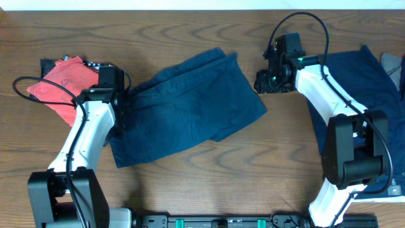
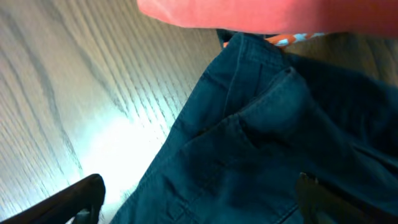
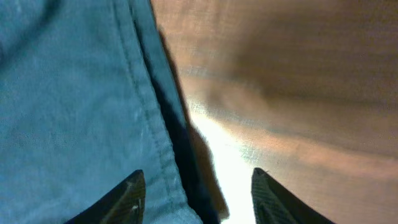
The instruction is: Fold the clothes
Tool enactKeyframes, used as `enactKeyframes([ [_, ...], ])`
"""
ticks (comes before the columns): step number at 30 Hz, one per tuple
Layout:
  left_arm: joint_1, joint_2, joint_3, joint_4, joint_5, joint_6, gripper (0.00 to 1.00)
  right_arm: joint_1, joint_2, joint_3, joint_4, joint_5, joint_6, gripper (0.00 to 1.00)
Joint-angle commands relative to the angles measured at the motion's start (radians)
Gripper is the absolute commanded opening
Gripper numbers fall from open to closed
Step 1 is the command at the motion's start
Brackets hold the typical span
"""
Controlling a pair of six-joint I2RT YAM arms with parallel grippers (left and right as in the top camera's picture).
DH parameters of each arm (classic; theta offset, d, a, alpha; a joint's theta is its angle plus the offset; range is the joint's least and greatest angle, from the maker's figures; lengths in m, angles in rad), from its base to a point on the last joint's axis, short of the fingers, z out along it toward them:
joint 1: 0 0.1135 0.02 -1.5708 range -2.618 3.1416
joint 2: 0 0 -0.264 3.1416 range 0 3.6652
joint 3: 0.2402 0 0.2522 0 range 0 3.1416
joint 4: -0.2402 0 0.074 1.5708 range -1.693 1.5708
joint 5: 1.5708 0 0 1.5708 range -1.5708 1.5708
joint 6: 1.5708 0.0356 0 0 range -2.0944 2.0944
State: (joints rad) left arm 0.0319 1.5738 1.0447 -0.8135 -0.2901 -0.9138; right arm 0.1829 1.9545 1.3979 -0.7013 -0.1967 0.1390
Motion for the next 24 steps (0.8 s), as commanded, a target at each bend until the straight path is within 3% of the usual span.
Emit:
enactKeyframes([
  [1,0.003,-0.008,0.005,-0.006,-0.006,0.031,0.98,0.026,-0.029,0.006,-0.031,-0.023,-0.024,0.58],
  [4,0.002,-0.008,0.005,-0.029,0.010,0.031,0.98,0.046,-0.022,-0.002,-0.035,-0.033,-0.024,0.63],
  [11,0.002,-0.008,0.002,-0.076,0.021,0.031,0.98,0.092,0.050,-0.007,0.017,-0.062,-0.021,0.64],
  [16,0.002,-0.008,0.001,-0.091,0.021,0.031,0.98,0.142,0.128,-0.007,0.101,-0.074,-0.021,0.76],
  [20,0.002,-0.008,0.001,-0.113,0.021,0.031,0.98,0.176,0.188,-0.007,0.144,-0.069,-0.021,0.77],
  [21,0.002,-0.008,0.001,-0.117,0.021,0.031,0.98,0.182,0.197,-0.007,0.150,-0.069,-0.021,0.73],
  [22,0.002,-0.008,0.001,-0.122,0.021,0.031,0.98,0.188,0.206,-0.007,0.154,-0.069,-0.021,0.62],
  [23,0.002,-0.008,0.001,-0.128,0.021,0.031,0.98,0.192,0.208,-0.007,0.155,-0.067,-0.021,0.40],
  [24,0.002,-0.008,0.001,-0.132,0.021,0.031,0.98,0.196,0.208,-0.007,0.152,-0.050,-0.021,0.12],
])
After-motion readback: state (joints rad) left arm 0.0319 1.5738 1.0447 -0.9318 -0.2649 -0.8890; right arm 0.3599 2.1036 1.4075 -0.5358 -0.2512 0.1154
